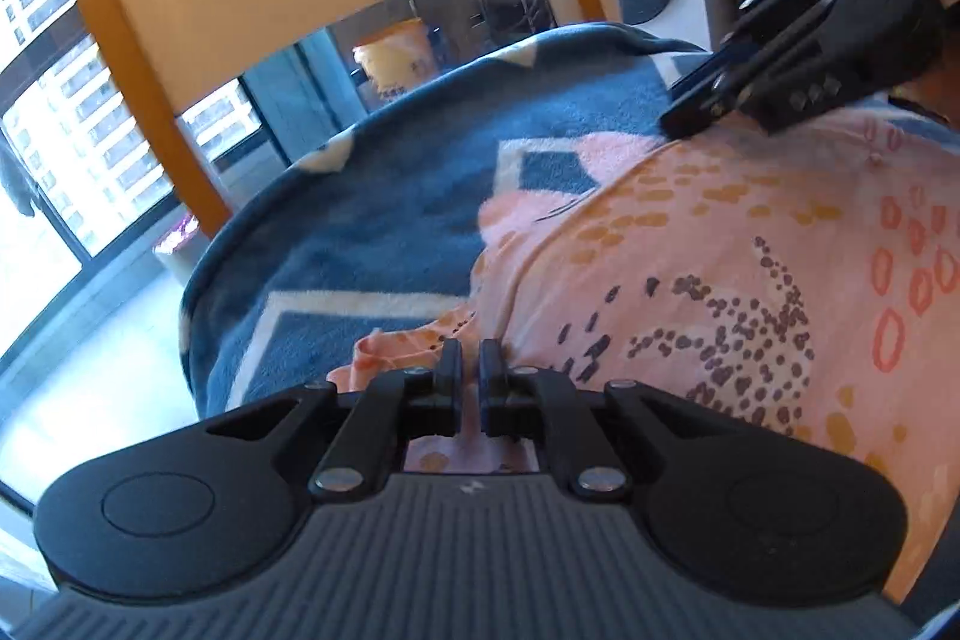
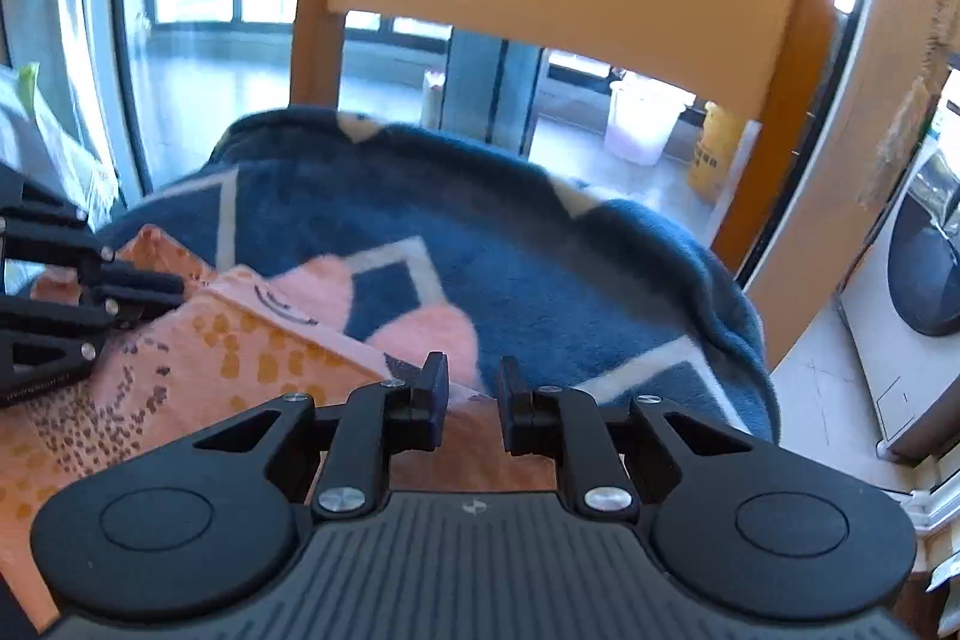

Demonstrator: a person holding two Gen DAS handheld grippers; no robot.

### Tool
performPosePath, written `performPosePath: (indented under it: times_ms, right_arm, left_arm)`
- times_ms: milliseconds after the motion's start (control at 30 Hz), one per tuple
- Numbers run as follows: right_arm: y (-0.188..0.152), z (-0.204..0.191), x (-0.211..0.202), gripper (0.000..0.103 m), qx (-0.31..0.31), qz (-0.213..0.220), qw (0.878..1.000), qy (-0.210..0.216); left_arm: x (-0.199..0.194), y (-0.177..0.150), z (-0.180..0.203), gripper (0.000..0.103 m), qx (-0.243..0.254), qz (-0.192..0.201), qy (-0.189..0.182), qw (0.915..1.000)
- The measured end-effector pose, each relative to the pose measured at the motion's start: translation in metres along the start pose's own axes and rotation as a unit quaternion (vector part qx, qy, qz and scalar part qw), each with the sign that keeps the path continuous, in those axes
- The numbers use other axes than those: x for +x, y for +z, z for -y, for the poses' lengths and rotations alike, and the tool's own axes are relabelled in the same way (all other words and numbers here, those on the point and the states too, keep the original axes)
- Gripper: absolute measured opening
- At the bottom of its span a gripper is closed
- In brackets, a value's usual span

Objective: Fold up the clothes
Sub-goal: 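Lay the garment on the blue blanket and open both grippers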

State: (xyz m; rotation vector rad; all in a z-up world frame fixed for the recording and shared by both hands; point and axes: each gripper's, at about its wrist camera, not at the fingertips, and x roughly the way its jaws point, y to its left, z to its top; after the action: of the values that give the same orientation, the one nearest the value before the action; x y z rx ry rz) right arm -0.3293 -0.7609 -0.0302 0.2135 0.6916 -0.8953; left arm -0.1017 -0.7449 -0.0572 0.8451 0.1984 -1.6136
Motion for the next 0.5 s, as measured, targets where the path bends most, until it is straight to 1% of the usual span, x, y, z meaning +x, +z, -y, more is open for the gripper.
performPosePath:
  times_ms: [33, 67, 100, 133, 200, 233, 267, 300, 367, 433, 467, 500]
  right_arm:
    - [-0.001, 0.003, -0.010, 0.016, 0.008, 0.017, 1.000, -0.006]
    - [-0.003, 0.006, -0.016, 0.016, 0.014, 0.025, 1.000, -0.010]
    - [-0.006, 0.008, -0.021, 0.016, 0.021, 0.029, 0.999, -0.011]
    - [-0.011, 0.010, -0.021, 0.016, 0.027, 0.024, 0.999, -0.007]
    - [-0.023, 0.011, -0.009, 0.016, 0.026, -0.005, 1.000, 0.005]
    - [-0.029, 0.011, -0.003, 0.016, 0.023, -0.008, 1.000, 0.006]
    - [-0.032, 0.011, -0.001, 0.016, 0.024, -0.005, 1.000, 0.007]
    - [-0.034, 0.012, 0.000, 0.016, 0.026, -0.002, 1.000, 0.007]
    - [-0.030, 0.013, 0.000, 0.016, 0.031, -0.009, 0.999, 0.012]
    - [-0.024, 0.018, -0.004, 0.016, 0.041, -0.010, 0.999, 0.017]
    - [-0.022, 0.020, -0.009, 0.016, 0.048, 0.001, 0.999, 0.015]
    - [-0.019, 0.023, -0.014, 0.016, 0.056, 0.016, 0.998, 0.012]
  left_arm:
    - [-0.004, 0.002, -0.003, 0.006, -0.005, 0.004, 0.011, 0.9999]
    - [-0.010, 0.004, -0.006, 0.006, -0.010, 0.014, 0.020, 0.9996]
    - [-0.016, 0.008, -0.008, 0.006, -0.018, 0.028, 0.021, 0.9992]
    - [-0.021, 0.014, -0.008, 0.006, -0.028, 0.043, 0.013, 0.9986]
    - [-0.025, 0.025, -0.005, 0.006, -0.040, 0.067, -0.007, 0.9969]
    - [-0.022, 0.029, 0.002, 0.007, -0.031, 0.068, -0.017, 0.9971]
    - [-0.013, 0.032, 0.011, 0.006, -0.014, 0.055, -0.021, 0.9982]
    - [-0.004, 0.031, 0.018, 0.007, 0.002, 0.039, -0.020, 0.9990]
    - [0.008, 0.022, 0.030, 0.007, 0.035, 0.032, -0.007, 0.9989]
    - [0.009, 0.022, 0.026, 0.007, 0.024, 0.031, -0.008, 0.9992]
    - [0.005, 0.025, 0.021, 0.008, 0.011, 0.031, -0.008, 0.9994]
    - [0.000, 0.027, 0.019, 0.008, 0.004, 0.041, -0.001, 0.9992]
